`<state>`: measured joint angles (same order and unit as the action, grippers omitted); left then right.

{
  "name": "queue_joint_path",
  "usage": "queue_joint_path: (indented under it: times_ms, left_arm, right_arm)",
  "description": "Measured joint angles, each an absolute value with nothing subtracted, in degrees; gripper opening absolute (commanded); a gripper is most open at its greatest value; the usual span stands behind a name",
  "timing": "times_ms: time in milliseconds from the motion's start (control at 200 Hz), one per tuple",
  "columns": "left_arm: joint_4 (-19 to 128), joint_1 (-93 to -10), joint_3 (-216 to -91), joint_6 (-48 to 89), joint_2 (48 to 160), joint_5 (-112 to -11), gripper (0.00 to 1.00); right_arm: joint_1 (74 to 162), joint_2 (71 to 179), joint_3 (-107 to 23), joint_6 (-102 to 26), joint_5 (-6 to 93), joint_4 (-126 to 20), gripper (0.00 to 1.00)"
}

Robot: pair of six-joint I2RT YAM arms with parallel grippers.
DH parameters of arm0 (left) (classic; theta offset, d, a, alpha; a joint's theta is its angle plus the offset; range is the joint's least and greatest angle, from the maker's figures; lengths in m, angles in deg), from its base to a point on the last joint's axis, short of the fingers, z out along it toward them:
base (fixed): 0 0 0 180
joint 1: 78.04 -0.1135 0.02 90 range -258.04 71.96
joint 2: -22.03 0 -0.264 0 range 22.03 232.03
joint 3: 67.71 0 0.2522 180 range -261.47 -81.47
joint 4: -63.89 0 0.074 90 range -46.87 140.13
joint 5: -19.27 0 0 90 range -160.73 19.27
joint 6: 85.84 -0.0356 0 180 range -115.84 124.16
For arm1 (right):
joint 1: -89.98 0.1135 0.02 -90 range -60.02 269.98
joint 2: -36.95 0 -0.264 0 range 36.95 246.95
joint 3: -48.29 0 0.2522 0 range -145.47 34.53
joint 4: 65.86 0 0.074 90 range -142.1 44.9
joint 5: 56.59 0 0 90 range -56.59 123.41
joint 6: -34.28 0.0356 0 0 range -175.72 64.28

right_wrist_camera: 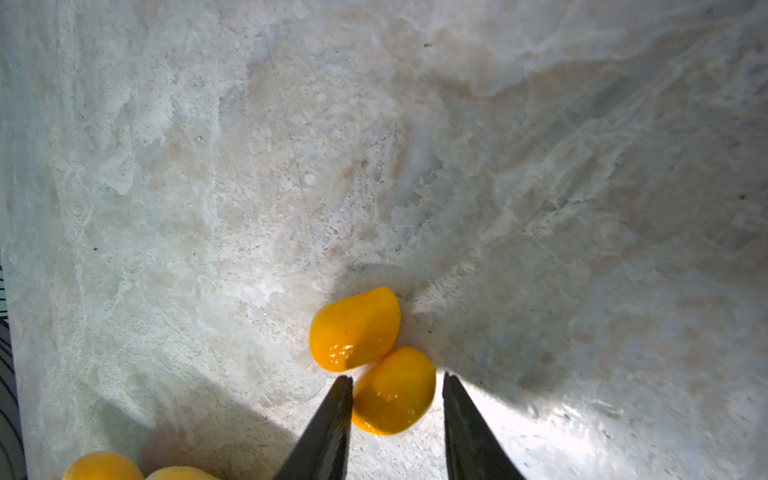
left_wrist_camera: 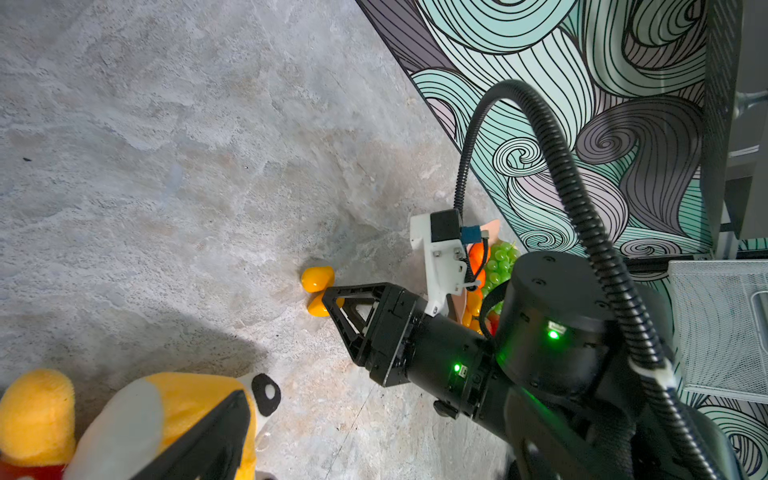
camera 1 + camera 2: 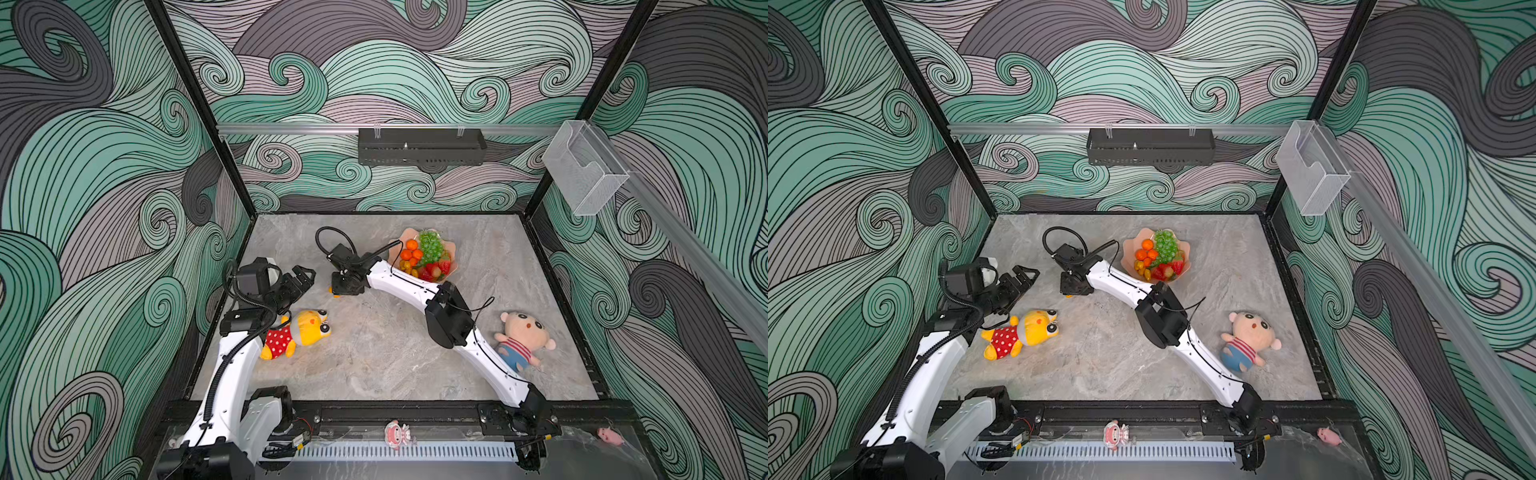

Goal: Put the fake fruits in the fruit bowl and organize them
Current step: 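Lower the right gripper and close it on the nearer yellow fruit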

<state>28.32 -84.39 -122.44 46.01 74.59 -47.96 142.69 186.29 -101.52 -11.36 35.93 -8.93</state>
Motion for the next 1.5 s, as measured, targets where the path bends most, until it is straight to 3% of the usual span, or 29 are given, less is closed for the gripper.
queue_joint_path:
  times_ms: [360,795,1501]
  left_arm:
    - [28.32,-84.42,-122.18,46.09,74.80,-47.59,0.99]
    - [28.35,-84.52,-122.13,46.27,74.83,-47.24,0.99]
    - [28.41,-84.59,-122.05,46.27,75.46,-46.89,0.99]
  right_arm:
    - [142.69,186.38,-101.52,-10.86,36.52,-8.58,0.30]
    - [142.69,186.38,-101.12,-10.45,37.48,-7.88,0.37]
    - [142.74,186.75,-100.86,-10.42,40.39,-7.77,0.33]
